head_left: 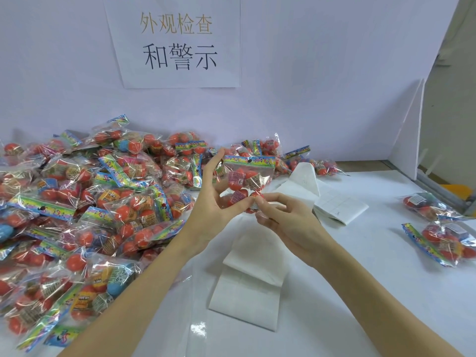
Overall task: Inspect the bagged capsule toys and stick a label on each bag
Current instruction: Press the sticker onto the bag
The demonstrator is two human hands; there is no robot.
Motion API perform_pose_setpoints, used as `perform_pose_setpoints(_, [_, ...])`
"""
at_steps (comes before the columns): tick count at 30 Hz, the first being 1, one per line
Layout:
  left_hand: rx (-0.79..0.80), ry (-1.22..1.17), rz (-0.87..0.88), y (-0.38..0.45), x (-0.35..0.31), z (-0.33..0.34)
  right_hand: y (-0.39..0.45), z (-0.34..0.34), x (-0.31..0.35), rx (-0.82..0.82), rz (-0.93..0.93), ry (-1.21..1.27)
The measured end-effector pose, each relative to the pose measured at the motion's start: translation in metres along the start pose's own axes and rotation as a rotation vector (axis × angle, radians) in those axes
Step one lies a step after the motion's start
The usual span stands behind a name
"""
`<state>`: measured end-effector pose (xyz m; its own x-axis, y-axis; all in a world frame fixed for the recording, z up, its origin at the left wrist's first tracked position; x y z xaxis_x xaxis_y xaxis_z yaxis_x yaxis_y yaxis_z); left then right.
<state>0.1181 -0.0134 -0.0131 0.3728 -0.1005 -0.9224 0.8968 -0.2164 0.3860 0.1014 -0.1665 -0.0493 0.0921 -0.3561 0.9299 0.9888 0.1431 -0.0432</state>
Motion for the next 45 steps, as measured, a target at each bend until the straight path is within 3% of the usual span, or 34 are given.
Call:
perform_pose_setpoints(6, [0.012,-0.161,-0.149,0.002,0.014,-0.001,0.002,-0.004,0.003,0.022,-0.021,0.034])
perform_pose_setpoints(11, [-0.047,-0.054,-0.144,0.003,0.014,-0.007,-0.001,0.003,0.001,0.058,0.001,-0.051])
perform_pose_setpoints(15, [-0.004,0.056,-0.151,0.001,0.015,-0.006,-0.001,-0.001,0.002,0.016,-0.020,-0.077])
perform_pose_setpoints(25, [-0.006,0.109,-0.177,0.003,0.023,-0.008,0.004,0.000,-0.003,0.046,0.037,0.082])
perform_pose_setpoints(31, [0.034,-0.009,-0.235,0.000,0.024,0.000,0.004,-0.004,-0.002,0.014,-0.032,-0.198])
perform_pose_setpoints(39, [-0.008,0.057,-0.234,0.003,0.021,-0.006,0.003,-0.011,0.014,0.023,-0.055,-0.236])
perform_pose_setpoints(41, [-0.064,-0.013,-0.196,0.004,0.017,-0.014,0.002,-0.017,0.033,0.031,-0.081,-0.032])
perform_pose_setpoints(42, [-0.106,-0.051,-0.175,0.005,0.016,-0.020,-0.001,-0.015,0.046,0.104,-0.105,0.185])
perform_pose_setpoints(45, [-0.239,0.112,-0.054,0.005,0.005,-0.035,-0.031,0.000,0.095,0.653,-0.177,1.036])
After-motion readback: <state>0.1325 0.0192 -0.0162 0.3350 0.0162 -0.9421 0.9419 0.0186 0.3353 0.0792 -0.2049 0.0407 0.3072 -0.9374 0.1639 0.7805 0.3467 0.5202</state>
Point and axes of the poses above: each hand's wrist, its own y-axis towards the middle knuckle, its own z-axis out of the palm, x = y × z, the point moved 9 cm from there along y, towards the middle knuckle, and after that the axes turned 4 degrees about y, right-handed, at the moved point
